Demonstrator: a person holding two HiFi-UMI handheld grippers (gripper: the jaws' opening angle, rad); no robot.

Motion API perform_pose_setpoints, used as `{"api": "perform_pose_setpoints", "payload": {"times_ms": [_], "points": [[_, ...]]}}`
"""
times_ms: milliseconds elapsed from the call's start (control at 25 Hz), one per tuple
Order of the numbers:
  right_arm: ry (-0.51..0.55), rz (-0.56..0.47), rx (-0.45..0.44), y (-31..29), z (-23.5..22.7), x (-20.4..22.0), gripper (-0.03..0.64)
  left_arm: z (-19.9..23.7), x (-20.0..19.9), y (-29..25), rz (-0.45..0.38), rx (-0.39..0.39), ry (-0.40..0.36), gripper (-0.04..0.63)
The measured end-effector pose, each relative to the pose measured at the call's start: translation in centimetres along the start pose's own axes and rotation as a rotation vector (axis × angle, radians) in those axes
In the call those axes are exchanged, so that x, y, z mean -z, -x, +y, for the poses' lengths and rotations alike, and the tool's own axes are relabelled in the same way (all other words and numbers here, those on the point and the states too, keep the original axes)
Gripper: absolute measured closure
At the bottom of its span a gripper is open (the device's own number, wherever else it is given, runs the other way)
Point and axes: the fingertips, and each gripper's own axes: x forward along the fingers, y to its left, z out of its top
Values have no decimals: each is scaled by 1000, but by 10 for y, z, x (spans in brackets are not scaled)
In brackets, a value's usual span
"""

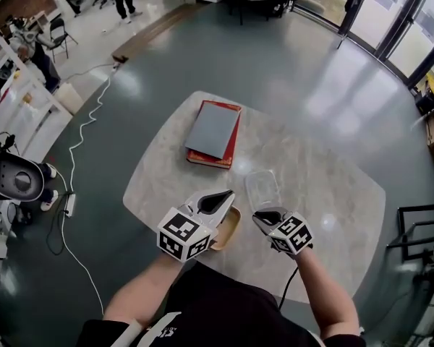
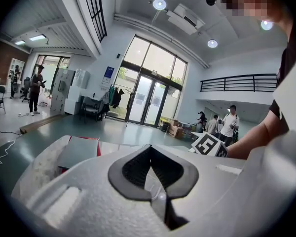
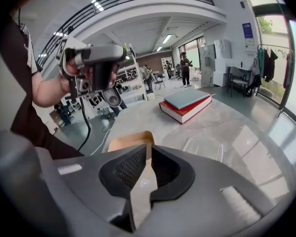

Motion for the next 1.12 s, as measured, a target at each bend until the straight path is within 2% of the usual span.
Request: {"api": "perform_pose_setpoints", "payload": {"times_ms": [280,480,800,920,1120], "points": [[122,185,25,-27,-23,32,557,13,6,-6,12,12,23,591],[272,373,26,-45,-36,69,537,20,14,-11,26,22,40,591],[448,552,9,-57,-47,110,535,26,30,-15,39,32,94,591],[473,589,14,-58,-53,122,538,29,38,-16,44,29,114,592],[449,608,23,-61,-59,126,545,36,40,-14,49,28,128,591]]}}
